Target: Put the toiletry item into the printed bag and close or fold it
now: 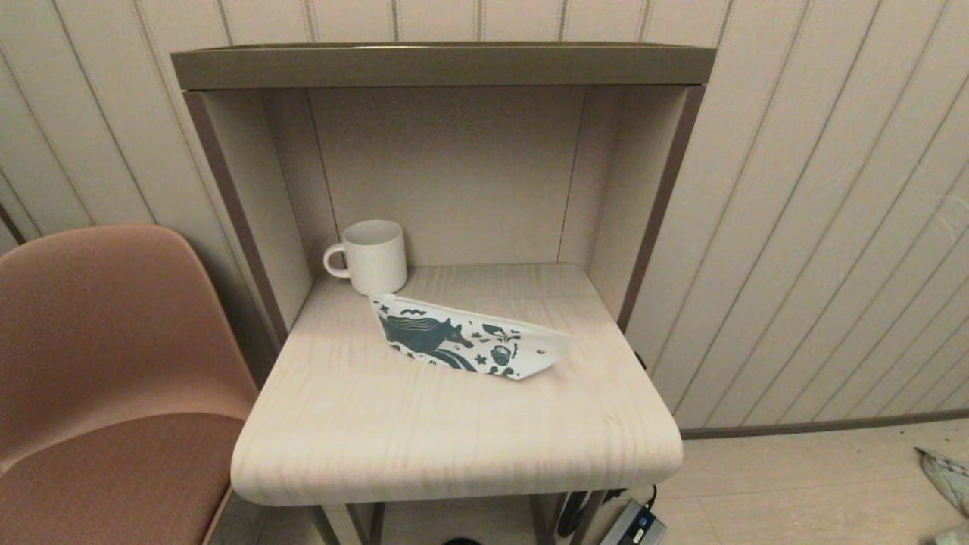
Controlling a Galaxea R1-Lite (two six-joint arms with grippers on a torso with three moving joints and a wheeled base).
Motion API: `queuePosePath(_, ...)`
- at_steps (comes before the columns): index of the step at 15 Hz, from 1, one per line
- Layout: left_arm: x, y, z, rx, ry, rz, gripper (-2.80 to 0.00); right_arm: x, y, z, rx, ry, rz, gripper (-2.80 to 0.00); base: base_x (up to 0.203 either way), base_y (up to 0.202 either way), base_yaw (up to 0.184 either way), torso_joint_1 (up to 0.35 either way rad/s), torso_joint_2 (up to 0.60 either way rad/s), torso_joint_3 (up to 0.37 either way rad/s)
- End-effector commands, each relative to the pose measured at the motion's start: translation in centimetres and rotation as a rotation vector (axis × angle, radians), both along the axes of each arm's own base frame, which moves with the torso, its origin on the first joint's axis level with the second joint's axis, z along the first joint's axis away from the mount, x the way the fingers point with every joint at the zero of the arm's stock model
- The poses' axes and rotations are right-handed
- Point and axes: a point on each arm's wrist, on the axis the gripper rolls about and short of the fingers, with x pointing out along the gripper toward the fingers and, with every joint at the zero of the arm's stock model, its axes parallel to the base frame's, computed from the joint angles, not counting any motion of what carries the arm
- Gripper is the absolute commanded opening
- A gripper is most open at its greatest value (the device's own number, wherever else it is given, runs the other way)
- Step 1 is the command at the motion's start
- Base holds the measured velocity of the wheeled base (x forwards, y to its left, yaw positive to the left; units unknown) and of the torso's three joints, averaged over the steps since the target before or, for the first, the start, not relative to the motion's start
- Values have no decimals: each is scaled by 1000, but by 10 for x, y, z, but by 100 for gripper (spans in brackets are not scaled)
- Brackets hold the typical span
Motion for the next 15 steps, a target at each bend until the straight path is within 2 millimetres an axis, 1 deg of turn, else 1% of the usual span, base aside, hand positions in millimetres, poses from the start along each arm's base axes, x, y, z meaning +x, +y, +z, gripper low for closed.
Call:
queuePosePath(1, 10, 7, 6, -14, 49, -68, -280, 3, 0, -1, 0, 24, 3, -280, 0, 0, 0, 0, 0, 0)
queuePosePath(3, 14, 10, 8, -16, 60, -74, -280, 3, 0, -4, 0, 25, 5, -280, 0, 0, 0, 0, 0, 0)
queuePosePath(7, -6, 9, -17, 1, 6, -19, -280, 1, -1, -9, -2, 20, 12, -280, 0, 0, 0, 0, 0, 0)
queuePosePath(9, -8, 11, -29, 19, 2, 31, -280, 1, -1, -17, -5, 34, 12, -280, 0, 0, 0, 0, 0, 0)
queuePosePath(10, -9, 12, -36, 30, -4, 56, -280, 3, -1, -25, -5, 54, 9, -280, 0, 0, 0, 0, 0, 0)
queuePosePath(11, -11, 13, -43, 43, -12, 92, -280, 4, -1, -28, -4, 68, 6, -280, 0, 0, 0, 0, 0, 0)
queuePosePath(12, -12, 15, -53, 60, -36, 142, -280, 5, -1, -30, -4, 78, 5, -280, 0, 0, 0, 0, 0, 0)
queuePosePath(13, -10, 16, -68, 79, -68, 208, -280, 8, -1, -35, -7, 93, 2, -280, 0, 0, 0, 0, 0, 0)
queuePosePath(14, -3, 19, -81, 99, -74, 296, -280, 11, 0, -38, -13, 93, -28, -280, 0, 0, 0, 0, 0, 0)
queuePosePath(15, 6, 21, -92, 112, -53, 410, -280, 10, 4, -41, -25, 65, -82, -280, 0, 0, 0, 0, 0, 0)
